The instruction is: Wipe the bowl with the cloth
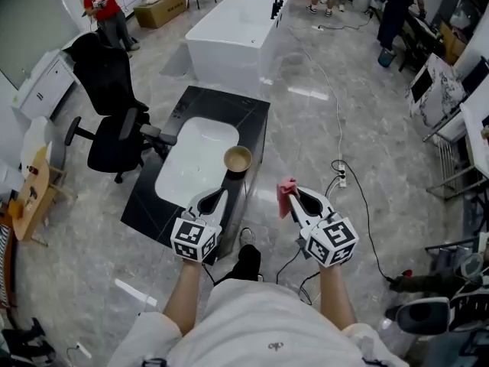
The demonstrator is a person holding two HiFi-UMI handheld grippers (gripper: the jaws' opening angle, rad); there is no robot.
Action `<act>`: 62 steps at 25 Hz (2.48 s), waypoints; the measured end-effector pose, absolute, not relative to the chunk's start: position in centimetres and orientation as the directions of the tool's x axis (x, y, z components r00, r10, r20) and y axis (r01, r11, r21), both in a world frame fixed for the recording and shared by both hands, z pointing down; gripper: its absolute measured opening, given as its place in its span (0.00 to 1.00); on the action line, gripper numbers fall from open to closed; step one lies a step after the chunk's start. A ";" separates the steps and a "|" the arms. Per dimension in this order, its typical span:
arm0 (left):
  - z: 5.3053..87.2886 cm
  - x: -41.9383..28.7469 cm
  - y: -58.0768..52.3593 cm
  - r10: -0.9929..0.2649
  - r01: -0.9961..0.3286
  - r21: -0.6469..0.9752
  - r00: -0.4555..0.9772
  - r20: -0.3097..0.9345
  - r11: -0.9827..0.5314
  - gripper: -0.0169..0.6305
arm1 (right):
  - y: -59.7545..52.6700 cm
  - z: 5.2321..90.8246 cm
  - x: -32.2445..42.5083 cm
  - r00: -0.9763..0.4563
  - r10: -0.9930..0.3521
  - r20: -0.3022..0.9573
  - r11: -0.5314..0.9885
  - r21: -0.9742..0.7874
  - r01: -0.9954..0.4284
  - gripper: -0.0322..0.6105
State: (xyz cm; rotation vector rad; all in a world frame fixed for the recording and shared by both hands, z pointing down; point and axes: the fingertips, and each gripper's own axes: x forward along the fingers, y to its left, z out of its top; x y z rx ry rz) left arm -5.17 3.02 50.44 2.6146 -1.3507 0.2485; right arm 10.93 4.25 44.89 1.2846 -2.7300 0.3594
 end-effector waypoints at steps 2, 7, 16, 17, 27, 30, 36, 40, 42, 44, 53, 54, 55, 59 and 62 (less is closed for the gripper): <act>50.9 -5.9 0.9 -0.793 -0.827 0.101 0.560 0.239 -0.553 0.04 | 1.9 44.2 10.5 -0.638 -0.746 0.191 0.619 -0.155 -0.770 0.09; 51.1 -7.6 -4.0 -0.801 -0.839 0.110 0.542 0.254 -0.533 0.05 | -3.7 42.7 8.6 -0.649 -0.737 0.187 0.636 -0.134 -0.760 0.09; 55.0 -10.2 -9.5 -0.788 -0.857 0.176 0.514 0.338 -0.484 0.05 | -9.4 43.5 5.9 -0.660 -0.724 0.201 0.646 -0.137 -0.751 0.09; 55.3 -10.4 -9.9 -0.787 -0.860 0.185 0.511 0.347 -0.476 0.05 | -9.8 43.6 5.8 -0.660 -0.724 0.203 0.645 -0.140 -0.751 0.09; 59.6 -10.8 -13.9 -0.749 -0.855 0.279 0.517 0.413 -0.437 0.05 | -12.9 44.7 6.0 -0.657 -0.724 0.210 0.637 -0.160 -0.754 0.09; 61.7 -10.6 -15.4 -0.726 -0.852 0.317 0.522 0.448 -0.417 0.05 | -13.5 45.4 6.0 -0.656 -0.722 0.220 0.634 -0.171 -0.754 0.09; 66.8 -10.3 -17.8 -0.665 -0.844 0.396 0.530 0.526 -0.360 0.19 | -14.3 46.8 6.0 -0.653 -0.713 0.254 0.627 -0.184 -0.757 0.09; 71.0 -10.3 -18.6 -0.611 -0.843 0.460 0.525 0.593 -0.278 0.22 | -14.9 48.1 6.1 -0.651 -0.706 0.278 0.620 -0.202 -0.758 0.09; 72.5 -10.2 -18.6 -0.592 -0.831 0.508 0.531 0.606 -0.226 0.24 | -15.1 48.9 6.2 -0.649 -0.703 0.291 0.613 -0.215 -0.760 0.09; 73.8 -10.2 -18.6 -0.573 -0.825 0.532 0.533 0.623 -0.189 0.25 | -15.3 49.5 6.3 -0.646 -0.700 0.304 0.605 -0.228 -0.763 0.09; 77.9 -9.7 -18.8 -0.502 -0.825 0.551 0.532 0.683 -0.124 0.25 | -16.3 52.0 7.4 -0.630 -0.692 0.354 0.577 -0.254 -0.776 0.09; 78.1 -9.6 -18.8 -0.498 -0.826 0.551 0.530 0.686 -0.120 0.25 | -16.4 52.0 7.5 -0.629 -0.691 0.357 0.575 -0.255 -0.777 0.09; 78.1 -9.6 -18.8 -0.496 -0.827 0.550 0.528 0.689 -0.116 0.25 | -16.5 52.1 7.7 -0.628 -0.690 0.359 0.575 -0.256 -0.777 0.09; 78.2 -9.6 -19.0 -0.493 -0.837 0.535 0.514 0.702 -0.111 0.07 | -16.8 52.3 7.8 -0.628 -0.686 0.367 0.574 -0.257 -0.778 0.09; 78.0 -9.1 -19.0 -0.479 -0.840 0.528 0.515 0.711 -0.121 0.07 | -16.8 52.3 8.1 -0.627 -0.685 0.370 0.573 -0.258 -0.778 0.09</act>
